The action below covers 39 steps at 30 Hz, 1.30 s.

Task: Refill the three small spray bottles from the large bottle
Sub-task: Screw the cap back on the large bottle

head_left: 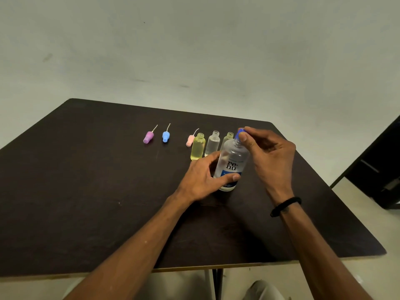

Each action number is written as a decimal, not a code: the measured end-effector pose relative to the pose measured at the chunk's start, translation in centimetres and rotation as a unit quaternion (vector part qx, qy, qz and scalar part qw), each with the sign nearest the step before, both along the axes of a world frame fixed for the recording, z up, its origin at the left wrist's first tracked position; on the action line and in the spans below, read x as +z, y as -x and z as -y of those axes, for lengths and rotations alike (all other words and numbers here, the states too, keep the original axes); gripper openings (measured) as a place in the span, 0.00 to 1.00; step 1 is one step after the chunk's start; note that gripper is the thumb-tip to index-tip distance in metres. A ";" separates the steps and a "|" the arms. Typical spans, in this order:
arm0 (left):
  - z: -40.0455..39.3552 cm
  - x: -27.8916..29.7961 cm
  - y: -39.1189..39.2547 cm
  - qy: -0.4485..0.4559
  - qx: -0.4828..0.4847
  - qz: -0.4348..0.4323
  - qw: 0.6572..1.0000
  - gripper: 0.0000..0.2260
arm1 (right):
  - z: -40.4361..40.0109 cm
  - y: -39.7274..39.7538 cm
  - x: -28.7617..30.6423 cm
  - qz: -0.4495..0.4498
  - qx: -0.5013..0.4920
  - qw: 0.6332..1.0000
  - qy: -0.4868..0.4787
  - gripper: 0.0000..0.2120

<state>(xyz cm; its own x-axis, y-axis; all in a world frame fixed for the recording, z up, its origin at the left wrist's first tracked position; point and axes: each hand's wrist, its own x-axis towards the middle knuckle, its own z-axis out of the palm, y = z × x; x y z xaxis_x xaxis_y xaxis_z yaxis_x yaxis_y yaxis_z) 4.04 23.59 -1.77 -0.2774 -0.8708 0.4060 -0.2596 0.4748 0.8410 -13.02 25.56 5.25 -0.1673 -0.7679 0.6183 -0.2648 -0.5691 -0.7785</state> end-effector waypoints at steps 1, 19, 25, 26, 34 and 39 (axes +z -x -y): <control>0.0 0.0 0.0 0.001 -0.001 0.003 1.000 0.29 | 0.0 0.0 0.0 -0.011 -0.004 1.000 0.002 0.12; 0.3 -0.3 0.0 -0.022 0.008 0.010 1.000 0.33 | -0.5 -1.7 -0.2 -0.108 -0.172 0.978 0.051 0.17; 0.3 -0.3 0.1 -0.028 0.006 0.007 1.000 0.33 | -0.9 -0.7 0.9 -0.091 -0.109 0.989 -0.033 0.27; 0.3 -0.3 0.1 -0.028 0.006 0.008 1.000 0.33 | -1.1 -0.3 1.2 -0.071 -0.073 0.993 -0.052 0.29; 0.6 -0.5 0.0 -0.025 0.003 0.003 1.000 0.34 | -0.7 1.5 1.7 -0.126 0.052 0.990 -0.043 0.14; 0.7 -0.6 0.0 -0.018 0.009 0.011 1.000 0.35 | -0.4 0.6 1.3 -0.076 0.006 0.996 -0.041 0.13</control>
<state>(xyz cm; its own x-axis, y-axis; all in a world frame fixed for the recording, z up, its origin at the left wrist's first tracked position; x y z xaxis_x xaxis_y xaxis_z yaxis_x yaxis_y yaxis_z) 4.07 22.85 -2.36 -0.2690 -0.8895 0.3693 -0.2863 0.4399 0.8512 -13.67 25.95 6.58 -0.0672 -0.8178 0.5716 -0.3762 -0.5098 -0.7737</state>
